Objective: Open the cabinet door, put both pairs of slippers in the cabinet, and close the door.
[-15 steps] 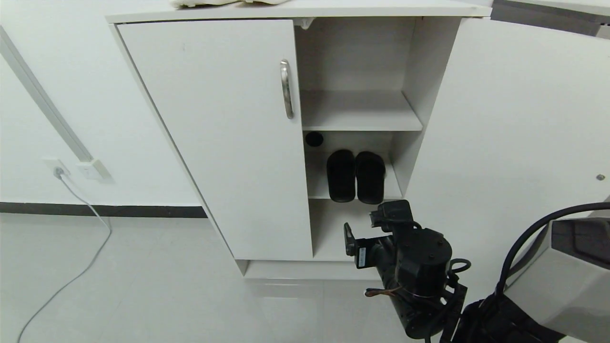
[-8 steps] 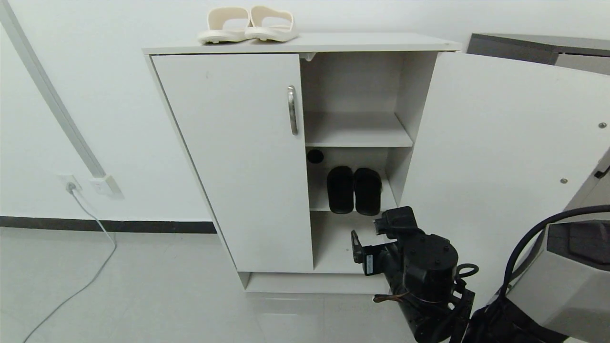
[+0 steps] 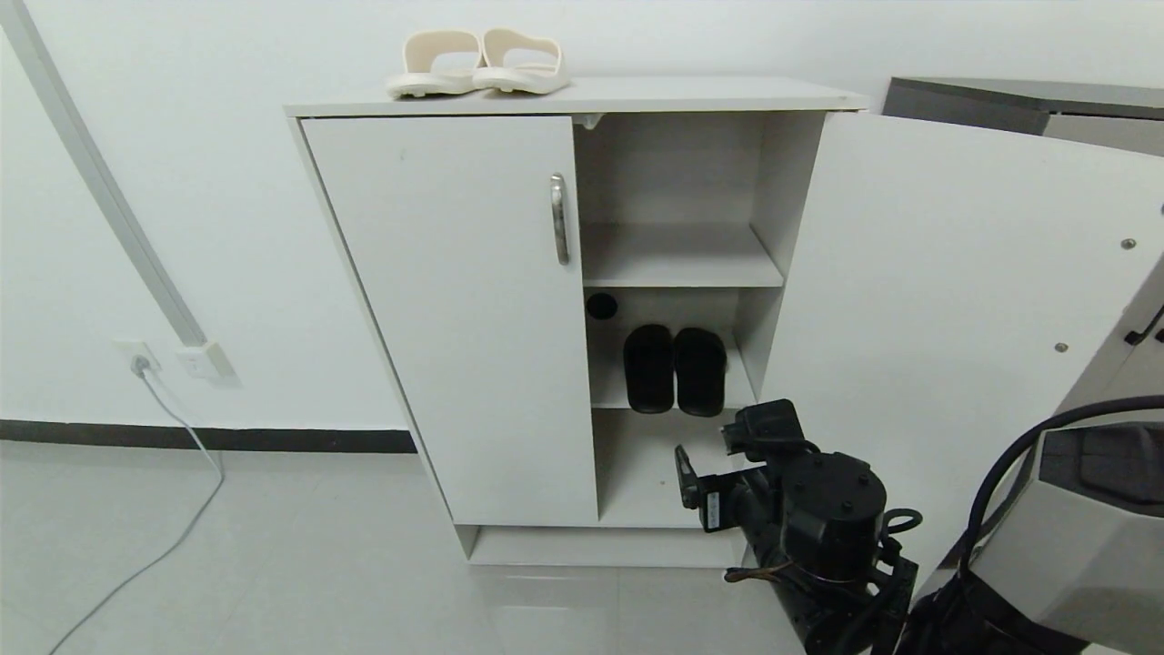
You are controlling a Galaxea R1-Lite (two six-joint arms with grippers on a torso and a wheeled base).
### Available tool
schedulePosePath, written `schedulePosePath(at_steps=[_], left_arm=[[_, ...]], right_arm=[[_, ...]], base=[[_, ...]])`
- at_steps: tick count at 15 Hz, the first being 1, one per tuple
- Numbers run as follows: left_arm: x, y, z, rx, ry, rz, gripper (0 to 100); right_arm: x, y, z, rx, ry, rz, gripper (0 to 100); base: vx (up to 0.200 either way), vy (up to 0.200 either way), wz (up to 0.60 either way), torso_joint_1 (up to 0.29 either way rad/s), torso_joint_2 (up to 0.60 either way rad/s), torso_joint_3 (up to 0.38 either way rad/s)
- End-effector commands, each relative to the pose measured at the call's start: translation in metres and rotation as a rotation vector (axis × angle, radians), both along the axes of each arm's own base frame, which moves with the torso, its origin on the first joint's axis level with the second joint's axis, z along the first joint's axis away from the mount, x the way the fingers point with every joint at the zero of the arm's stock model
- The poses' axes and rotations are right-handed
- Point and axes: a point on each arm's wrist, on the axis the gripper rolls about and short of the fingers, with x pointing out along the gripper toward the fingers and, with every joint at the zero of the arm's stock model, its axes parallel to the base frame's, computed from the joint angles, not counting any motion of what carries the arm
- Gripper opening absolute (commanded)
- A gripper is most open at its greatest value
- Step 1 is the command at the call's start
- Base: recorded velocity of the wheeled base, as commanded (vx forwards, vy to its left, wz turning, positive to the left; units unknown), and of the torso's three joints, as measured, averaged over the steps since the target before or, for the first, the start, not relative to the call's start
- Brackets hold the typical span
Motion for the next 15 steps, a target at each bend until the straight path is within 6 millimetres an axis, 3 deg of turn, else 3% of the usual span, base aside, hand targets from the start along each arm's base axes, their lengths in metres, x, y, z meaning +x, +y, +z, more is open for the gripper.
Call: schedulePosePath(at_steps=[1, 15], left_arm=[[0.000, 0.000, 0.000, 0.000, 0.002, 0.001, 0], [0.000, 0.000, 0.000, -0.002, 0.002, 0.001, 0]], right_arm=[[-0.001, -0.001, -0.004, -0.013, 0.009, -0.002, 100], [0.005, -0.015, -0.019, -0.046, -0.029, 0.074, 100]], base=[[0.000, 0.200, 0.00, 0.002, 0.00, 0.002], [0.000, 0.200, 0.00, 0.002, 0.00, 0.005]])
